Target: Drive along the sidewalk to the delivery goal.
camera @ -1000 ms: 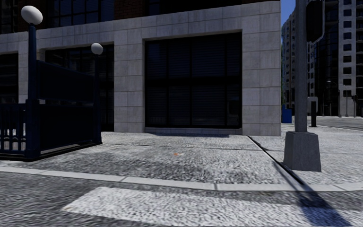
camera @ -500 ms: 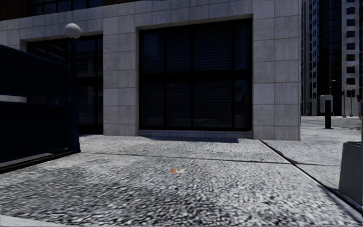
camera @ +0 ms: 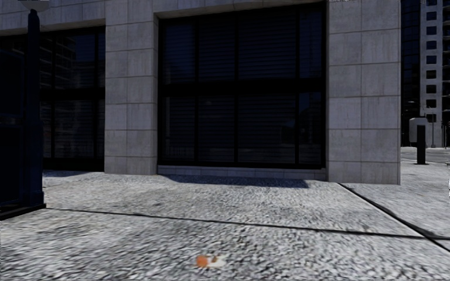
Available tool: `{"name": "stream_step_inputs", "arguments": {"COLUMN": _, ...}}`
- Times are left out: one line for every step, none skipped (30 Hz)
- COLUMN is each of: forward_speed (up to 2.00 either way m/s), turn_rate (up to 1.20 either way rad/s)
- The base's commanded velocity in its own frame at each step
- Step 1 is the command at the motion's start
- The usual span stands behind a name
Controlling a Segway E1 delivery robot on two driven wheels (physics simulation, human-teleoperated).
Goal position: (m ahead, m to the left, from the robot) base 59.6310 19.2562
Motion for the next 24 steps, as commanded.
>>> {"name": "stream_step_inputs", "arguments": {"forward_speed": 2.00, "turn_rate": -0.54}}
{"name": "stream_step_inputs", "arguments": {"forward_speed": 2.00, "turn_rate": -0.62}}
{"name": "stream_step_inputs", "arguments": {"forward_speed": 2.00, "turn_rate": -0.67}}
{"name": "stream_step_inputs", "arguments": {"forward_speed": 2.00, "turn_rate": -0.68}}
{"name": "stream_step_inputs", "arguments": {"forward_speed": 2.00, "turn_rate": -0.69}}
{"name": "stream_step_inputs", "arguments": {"forward_speed": 2.00, "turn_rate": -0.69}}
{"name": "stream_step_inputs", "arguments": {"forward_speed": 2.00, "turn_rate": -0.69}}
{"name": "stream_step_inputs", "arguments": {"forward_speed": 2.00, "turn_rate": -0.70}}
{"name": "stream_step_inputs", "arguments": {"forward_speed": 2.00, "turn_rate": -0.70}}
{"name": "stream_step_inputs", "arguments": {"forward_speed": 2.00, "turn_rate": -0.70}}
{"name": "stream_step_inputs", "arguments": {"forward_speed": 2.00, "turn_rate": -0.73}}
{"name": "stream_step_inputs", "arguments": {"forward_speed": 2.00, "turn_rate": -0.82}}
{"name": "stream_step_inputs", "arguments": {"forward_speed": 2.00, "turn_rate": -0.91}}
{"name": "stream_step_inputs", "arguments": {"forward_speed": 2.00, "turn_rate": -0.95}}
{"name": "stream_step_inputs", "arguments": {"forward_speed": 2.00, "turn_rate": -0.97}}
{"name": "stream_step_inputs", "arguments": {"forward_speed": 2.00, "turn_rate": -0.97}}
{"name": "stream_step_inputs", "arguments": {"forward_speed": 2.00, "turn_rate": -1.00}}
{"name": "stream_step_inputs", "arguments": {"forward_speed": 2.00, "turn_rate": -1.03}}
{"name": "stream_step_inputs", "arguments": {"forward_speed": 2.00, "turn_rate": -1.10}}
{"name": "stream_step_inputs", "arguments": {"forward_speed": 2.00, "turn_rate": -1.12}}
{"name": "stream_step_inputs", "arguments": {"forward_speed": 2.00, "turn_rate": -1.13}}
{"name": "stream_step_inputs", "arguments": {"forward_speed": 2.00, "turn_rate": -1.13}}
{"name": "stream_step_inputs", "arguments": {"forward_speed": 2.00, "turn_rate": -1.13}}
{"name": "stream_step_inputs", "arguments": {"forward_speed": 2.00, "turn_rate": -1.13}}
